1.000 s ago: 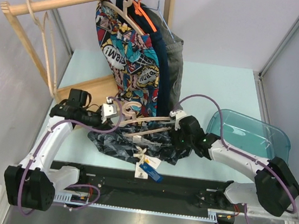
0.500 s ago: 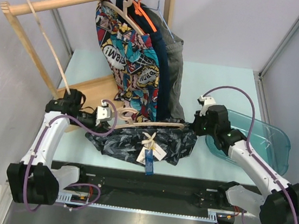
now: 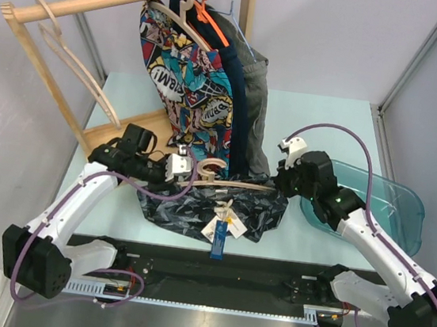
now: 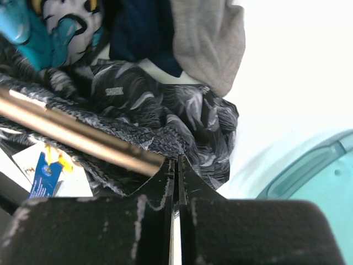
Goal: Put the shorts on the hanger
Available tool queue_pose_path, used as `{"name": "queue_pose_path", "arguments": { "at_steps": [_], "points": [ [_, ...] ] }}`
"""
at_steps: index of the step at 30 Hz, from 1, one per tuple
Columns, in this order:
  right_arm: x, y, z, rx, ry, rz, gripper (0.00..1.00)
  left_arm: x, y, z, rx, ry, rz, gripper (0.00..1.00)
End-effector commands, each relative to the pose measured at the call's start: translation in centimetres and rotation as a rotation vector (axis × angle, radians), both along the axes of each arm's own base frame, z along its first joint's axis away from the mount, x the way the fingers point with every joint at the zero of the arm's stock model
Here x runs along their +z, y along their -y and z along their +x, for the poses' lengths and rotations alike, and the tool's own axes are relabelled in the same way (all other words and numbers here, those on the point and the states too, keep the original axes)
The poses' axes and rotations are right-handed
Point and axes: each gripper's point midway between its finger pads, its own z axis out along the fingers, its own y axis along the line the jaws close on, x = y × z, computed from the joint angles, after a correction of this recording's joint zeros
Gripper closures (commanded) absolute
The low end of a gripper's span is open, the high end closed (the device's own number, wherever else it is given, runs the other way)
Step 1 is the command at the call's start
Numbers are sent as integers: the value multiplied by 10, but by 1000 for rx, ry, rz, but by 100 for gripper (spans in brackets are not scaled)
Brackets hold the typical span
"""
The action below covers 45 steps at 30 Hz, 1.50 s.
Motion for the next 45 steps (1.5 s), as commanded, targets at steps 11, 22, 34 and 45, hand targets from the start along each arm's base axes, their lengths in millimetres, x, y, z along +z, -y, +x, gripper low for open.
{"name": "queue_pose_path", "arguments": {
  "at_steps": [11, 22, 34, 45],
  "points": [
    [43, -40, -3, 230, 151, 8, 82, 35, 26, 3, 71, 45, -66, 100],
    [74, -78, -26, 555, 313, 75, 37, 34, 25, -9, 60, 33, -89, 100],
    [64, -141, -54, 869, 441, 32, 43, 40, 25, -20, 55, 24, -113, 100],
    [54, -145, -57, 984, 506, -50, 79, 42, 22, -46, 0, 3, -125, 100]
  ]
}}
